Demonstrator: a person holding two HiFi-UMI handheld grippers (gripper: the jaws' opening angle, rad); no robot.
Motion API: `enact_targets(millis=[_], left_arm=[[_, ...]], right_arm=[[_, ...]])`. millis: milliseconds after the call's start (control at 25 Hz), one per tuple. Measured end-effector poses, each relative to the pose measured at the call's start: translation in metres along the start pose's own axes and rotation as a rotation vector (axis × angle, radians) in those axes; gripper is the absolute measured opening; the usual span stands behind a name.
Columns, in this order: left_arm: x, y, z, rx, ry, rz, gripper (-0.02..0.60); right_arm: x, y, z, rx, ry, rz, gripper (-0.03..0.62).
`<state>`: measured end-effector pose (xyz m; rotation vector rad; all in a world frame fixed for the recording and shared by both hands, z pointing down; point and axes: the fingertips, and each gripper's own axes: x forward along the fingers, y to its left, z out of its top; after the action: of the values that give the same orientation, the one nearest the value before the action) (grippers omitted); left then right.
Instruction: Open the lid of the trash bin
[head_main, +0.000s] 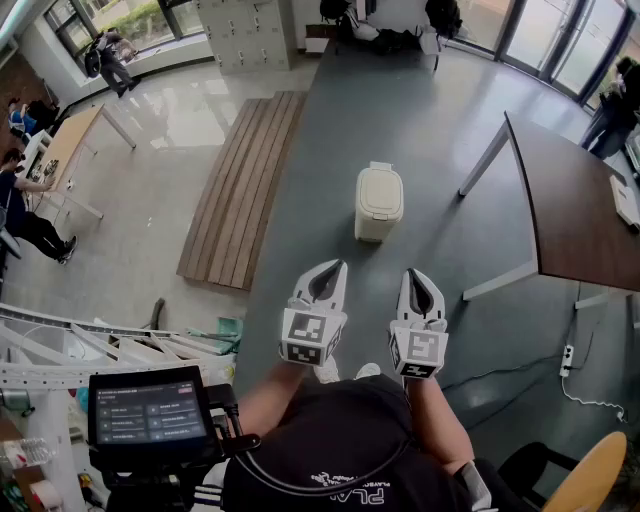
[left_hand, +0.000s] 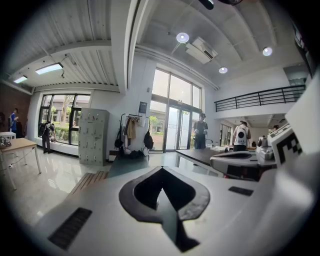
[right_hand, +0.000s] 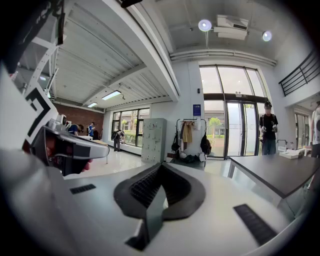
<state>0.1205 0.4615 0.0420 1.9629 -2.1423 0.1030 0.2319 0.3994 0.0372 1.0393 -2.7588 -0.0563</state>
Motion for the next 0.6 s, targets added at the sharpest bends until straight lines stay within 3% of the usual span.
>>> enact_targets(millis=[160, 400, 600], left_arm=[[-0.006, -0.004, 0.005, -0.025, -0.017, -0.017, 0.000], [0.004, 0.012, 0.002, -0.028, -0.010, -0.021, 0.000], [0.042, 0.027, -0.005, 0.000, 0.025, -0.013, 0.000]], right_arm=[[-0.007, 0.004, 0.000, -0.048, -0.011, -0.013, -0.005], [0.011, 0.014, 0.000, -0.030, 0.002, -0.008, -0.005], [0.052, 0.003, -0.009, -0.014, 0.025, 0.011, -0.005]])
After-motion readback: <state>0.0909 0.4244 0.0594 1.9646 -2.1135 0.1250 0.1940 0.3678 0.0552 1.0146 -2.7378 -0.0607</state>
